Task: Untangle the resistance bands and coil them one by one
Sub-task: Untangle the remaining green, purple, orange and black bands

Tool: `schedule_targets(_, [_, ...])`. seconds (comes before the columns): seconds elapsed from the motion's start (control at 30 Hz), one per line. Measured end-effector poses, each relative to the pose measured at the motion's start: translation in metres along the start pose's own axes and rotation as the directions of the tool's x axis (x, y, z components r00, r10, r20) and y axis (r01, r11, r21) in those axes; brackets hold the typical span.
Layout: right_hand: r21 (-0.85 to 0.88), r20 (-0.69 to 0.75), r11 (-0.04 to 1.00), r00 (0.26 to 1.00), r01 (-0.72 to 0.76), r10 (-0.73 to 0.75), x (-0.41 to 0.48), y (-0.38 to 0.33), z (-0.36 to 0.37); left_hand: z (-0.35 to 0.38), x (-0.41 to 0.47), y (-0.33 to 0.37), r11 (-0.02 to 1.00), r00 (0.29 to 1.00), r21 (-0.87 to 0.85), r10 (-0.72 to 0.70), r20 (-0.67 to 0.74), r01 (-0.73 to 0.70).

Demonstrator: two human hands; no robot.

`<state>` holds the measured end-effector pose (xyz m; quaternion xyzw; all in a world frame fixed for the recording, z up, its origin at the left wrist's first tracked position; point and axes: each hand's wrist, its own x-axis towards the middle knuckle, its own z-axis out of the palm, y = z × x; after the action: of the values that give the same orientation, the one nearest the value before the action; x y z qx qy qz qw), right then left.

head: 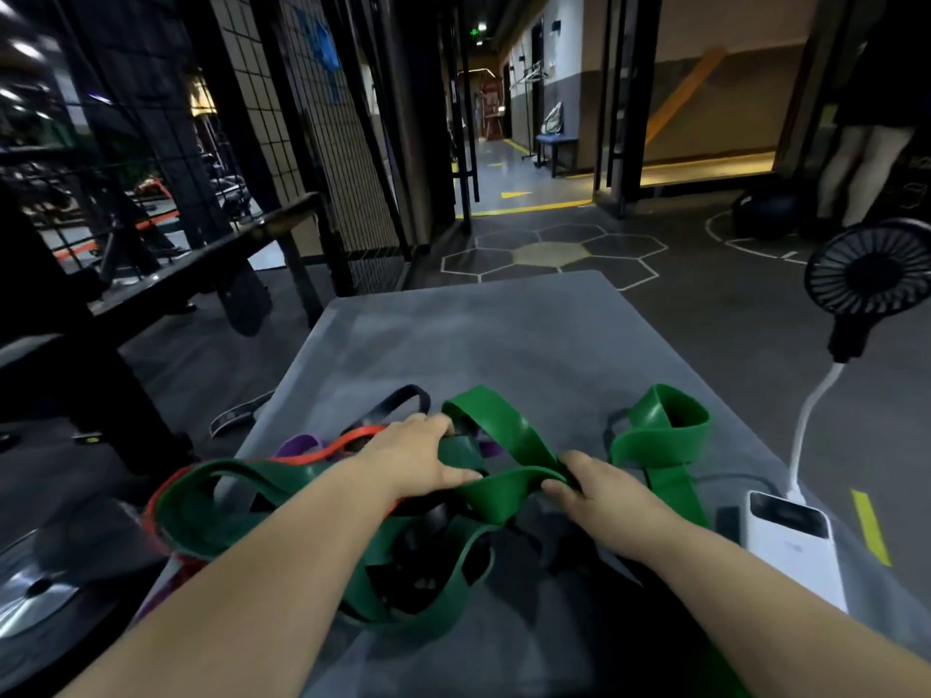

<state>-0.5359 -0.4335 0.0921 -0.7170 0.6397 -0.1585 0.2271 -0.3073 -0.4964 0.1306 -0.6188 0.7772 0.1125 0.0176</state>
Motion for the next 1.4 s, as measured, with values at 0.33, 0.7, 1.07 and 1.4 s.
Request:
schedule_targets(0.33, [0.103, -0.047, 0.984, 0.989, 0.143, -0.139, 0.001, -0.015, 0.011, -0.004, -0.014, 0.003, 0.926, 0.997, 0.376, 0.053, -0.048, -0.031])
schedule_targets(0.7, [0.552, -0.002, 0.834, 1.0, -0.006, 0.008, -0.001, -0.024, 0.005, -0.023, -0.022, 0.016, 0.955, 0.996, 0.29, 0.032, 0.085, -0.055])
schedule_targets(1.07, [0.593, -0.155, 0.805, 0.979, -0.016, 0.134, 0.014, -0.053, -0.023, -0.112, -0.039, 0.01, 0.799, 0.941, 0.581, 0.298, -0.158, -0.156])
schedule_targets(1.4, [0.429, -0.444, 0.845, 0.889, 0.318, -0.109, 0.021, -0.145, -0.17, -0.29, -0.077, 0.01, 0.992, 0.569, 0.12, 0.113, -0.814, -0.026])
